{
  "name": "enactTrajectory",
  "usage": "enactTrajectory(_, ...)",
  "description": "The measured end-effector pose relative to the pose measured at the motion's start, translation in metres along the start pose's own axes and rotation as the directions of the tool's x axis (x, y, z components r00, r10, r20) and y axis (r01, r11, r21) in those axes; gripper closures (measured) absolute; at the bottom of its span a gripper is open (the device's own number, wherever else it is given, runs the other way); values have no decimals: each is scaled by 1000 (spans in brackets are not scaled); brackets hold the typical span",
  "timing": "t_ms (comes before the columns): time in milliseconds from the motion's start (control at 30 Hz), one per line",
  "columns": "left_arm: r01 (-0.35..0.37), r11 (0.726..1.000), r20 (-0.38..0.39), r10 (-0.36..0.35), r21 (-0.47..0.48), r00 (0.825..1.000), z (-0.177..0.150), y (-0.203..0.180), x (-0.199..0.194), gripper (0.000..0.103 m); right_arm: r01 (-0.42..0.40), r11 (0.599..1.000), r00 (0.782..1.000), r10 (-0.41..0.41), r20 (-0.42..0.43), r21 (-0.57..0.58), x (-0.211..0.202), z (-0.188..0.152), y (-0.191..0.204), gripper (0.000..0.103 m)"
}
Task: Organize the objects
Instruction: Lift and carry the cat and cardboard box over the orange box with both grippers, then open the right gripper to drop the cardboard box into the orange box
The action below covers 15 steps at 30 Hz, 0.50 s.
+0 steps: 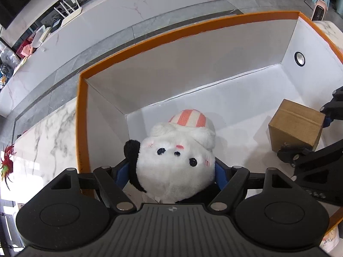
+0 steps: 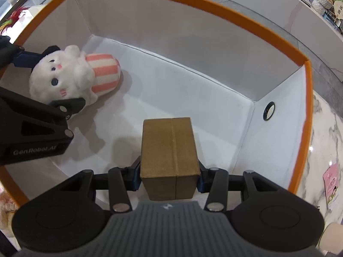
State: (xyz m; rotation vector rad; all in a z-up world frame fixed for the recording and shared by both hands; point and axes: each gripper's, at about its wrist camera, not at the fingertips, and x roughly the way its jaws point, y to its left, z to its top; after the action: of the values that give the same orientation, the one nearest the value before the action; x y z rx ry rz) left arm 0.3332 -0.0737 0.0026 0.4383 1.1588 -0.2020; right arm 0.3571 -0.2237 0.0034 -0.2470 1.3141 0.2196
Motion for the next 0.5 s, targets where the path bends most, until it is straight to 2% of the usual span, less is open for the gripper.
enactTrajectory(267, -3, 1000, -7, 3, 8, 1000, 5, 2, 6, 11, 4, 1000, 999, -4, -39, 11, 4, -3, 4, 55)
enactTrajectory(367, -15, 1000, -11, 15, 18, 1000, 5, 0, 7, 10, 7, 1000, 1000, -7, -24, 21, 0, -3, 9, 54)
enactTrajectory(400, -19, 1000, -15, 19, 21, 1000, 6, -1, 8, 9, 10, 1000, 1000, -10, -19, 24, -2, -5, 6, 48)
enactTrajectory(433, -22, 1000, -18, 22, 22, 1000, 6, -2, 8, 9, 11, 1000, 1000, -11, -14, 26, -4, -6, 5, 38)
enactTrajectory(500, -23, 999, -22, 23, 22, 999, 5, -2, 7, 9, 10, 1000, 1000, -10, -1, 28, -7, -7, 5, 32)
